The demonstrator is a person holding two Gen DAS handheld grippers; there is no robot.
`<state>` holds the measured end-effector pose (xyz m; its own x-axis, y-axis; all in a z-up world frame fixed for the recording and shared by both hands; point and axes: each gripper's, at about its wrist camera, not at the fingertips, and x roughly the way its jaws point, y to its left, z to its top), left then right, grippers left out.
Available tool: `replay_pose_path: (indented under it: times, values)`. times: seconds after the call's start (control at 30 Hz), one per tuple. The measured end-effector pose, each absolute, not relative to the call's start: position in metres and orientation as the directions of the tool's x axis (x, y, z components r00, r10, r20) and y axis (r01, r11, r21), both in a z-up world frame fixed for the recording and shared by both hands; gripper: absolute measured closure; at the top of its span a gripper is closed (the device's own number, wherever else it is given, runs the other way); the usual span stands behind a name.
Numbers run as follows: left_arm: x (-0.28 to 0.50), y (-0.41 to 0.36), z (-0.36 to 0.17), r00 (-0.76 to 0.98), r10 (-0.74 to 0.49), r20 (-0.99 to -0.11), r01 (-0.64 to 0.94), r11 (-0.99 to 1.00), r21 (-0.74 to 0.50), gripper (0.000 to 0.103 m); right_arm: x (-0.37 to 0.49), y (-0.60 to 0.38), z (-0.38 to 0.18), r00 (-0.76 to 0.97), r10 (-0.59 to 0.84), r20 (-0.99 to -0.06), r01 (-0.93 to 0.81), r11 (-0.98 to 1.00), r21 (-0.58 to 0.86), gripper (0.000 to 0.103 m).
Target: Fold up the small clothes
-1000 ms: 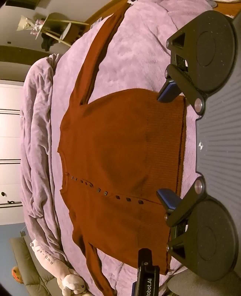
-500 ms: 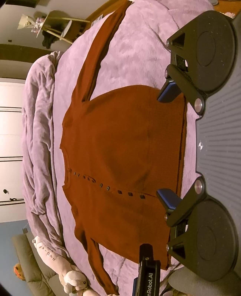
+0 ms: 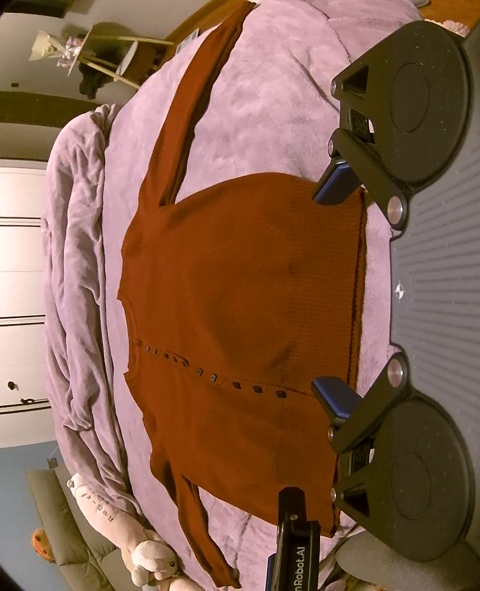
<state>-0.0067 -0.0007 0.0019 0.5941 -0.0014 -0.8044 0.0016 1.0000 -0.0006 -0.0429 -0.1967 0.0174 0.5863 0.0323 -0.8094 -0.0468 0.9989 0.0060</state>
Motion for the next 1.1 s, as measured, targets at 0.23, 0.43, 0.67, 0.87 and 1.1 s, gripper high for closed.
replay_pose_path:
  times: [0.23, 0.43, 0.67, 0.87, 1.1]
  values:
    - [-0.007, -0.003, 0.001, 0.609, 0.000, -0.793, 0.005, 1.000, 0.004, 0.000, -0.046, -0.194, 0.021, 0.607, 0.063, -0.792, -0.071, 0.997, 0.025, 0.004]
    - [-0.007, -0.002, 0.000, 0.612, -0.008, -0.791, 0.005, 1.000, -0.007, 0.000, -0.045, -0.199, 0.020, 0.607, 0.079, -0.791, -0.049, 0.997, 0.063, 0.004]
    - [-0.006, -0.002, 0.000, 0.598, 0.012, -0.801, 0.007, 1.000, 0.020, 0.000, -0.044, -0.200, 0.018, 0.605, 0.109, -0.789, -0.053, 0.994, 0.096, 0.004]
    - [-0.004, -0.004, -0.002, 0.610, 0.012, -0.792, 0.000, 1.000, 0.016, 0.000, -0.043, -0.202, 0.015, 0.596, 0.171, -0.785, -0.071, 0.984, 0.161, 0.004]
    - [0.001, -0.004, -0.009, 0.589, -0.002, -0.808, -0.002, 1.000, -0.004, 0.000, -0.041, -0.196, 0.010, 0.569, 0.199, -0.798, -0.120, 0.980, 0.160, 0.004]
